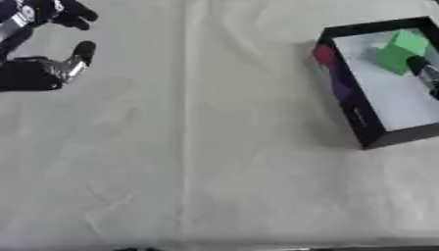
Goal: Pick up the objects with one hand, pass them to the other hand, and then place them into the box on the other side of the table.
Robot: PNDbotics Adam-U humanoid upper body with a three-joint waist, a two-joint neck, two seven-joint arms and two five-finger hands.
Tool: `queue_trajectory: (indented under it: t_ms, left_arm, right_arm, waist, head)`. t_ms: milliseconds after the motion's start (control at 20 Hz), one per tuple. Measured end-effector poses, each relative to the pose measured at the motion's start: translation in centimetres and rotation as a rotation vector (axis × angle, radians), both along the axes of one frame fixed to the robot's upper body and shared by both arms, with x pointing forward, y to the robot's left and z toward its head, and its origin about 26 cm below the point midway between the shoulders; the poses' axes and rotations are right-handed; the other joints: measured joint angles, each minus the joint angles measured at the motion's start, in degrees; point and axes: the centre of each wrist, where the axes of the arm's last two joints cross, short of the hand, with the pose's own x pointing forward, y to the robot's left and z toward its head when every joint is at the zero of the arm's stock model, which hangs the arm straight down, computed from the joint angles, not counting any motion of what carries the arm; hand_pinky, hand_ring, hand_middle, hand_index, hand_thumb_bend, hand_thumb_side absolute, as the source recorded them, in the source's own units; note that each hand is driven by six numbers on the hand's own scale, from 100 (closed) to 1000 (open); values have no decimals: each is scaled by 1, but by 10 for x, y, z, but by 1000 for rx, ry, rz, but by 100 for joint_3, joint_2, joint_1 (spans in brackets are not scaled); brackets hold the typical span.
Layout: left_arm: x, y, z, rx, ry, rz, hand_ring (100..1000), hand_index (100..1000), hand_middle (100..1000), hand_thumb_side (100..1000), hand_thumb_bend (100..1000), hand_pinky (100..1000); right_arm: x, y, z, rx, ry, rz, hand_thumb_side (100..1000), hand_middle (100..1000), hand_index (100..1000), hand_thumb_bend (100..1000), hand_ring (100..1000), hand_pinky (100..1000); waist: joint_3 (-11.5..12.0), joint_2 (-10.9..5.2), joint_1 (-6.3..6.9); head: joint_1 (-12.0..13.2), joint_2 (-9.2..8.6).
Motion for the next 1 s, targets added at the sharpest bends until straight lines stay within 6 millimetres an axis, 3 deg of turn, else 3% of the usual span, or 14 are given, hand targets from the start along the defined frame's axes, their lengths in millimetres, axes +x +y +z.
queue_trajectory:
  t_ms: [400, 650, 1000]
  left_arm:
    - [2, 25, 13, 62, -8, 54, 765, 815, 750, 463, 234, 844]
    - [8, 50, 20, 103, -3, 124, 775, 823, 756, 487, 297, 845]
    - [19, 83, 21, 188, 39, 216, 786, 832, 763, 523, 302, 851]
  right_arm:
    - [-2, 0, -4, -7, -2, -8, 216, 681, 764, 813, 688, 629]
    - [-2, 0, -4, -14, -13, -4, 214, 682, 764, 811, 688, 629]
    - [-1, 1, -5, -8, -27, -4, 217, 680, 764, 815, 687, 628]
  waist:
    - [-45, 0, 0]
    - [-72, 0, 0]
    - [-73, 0, 3]
  head:
    - [104, 0]
    - [173, 0]
    - [303, -7]
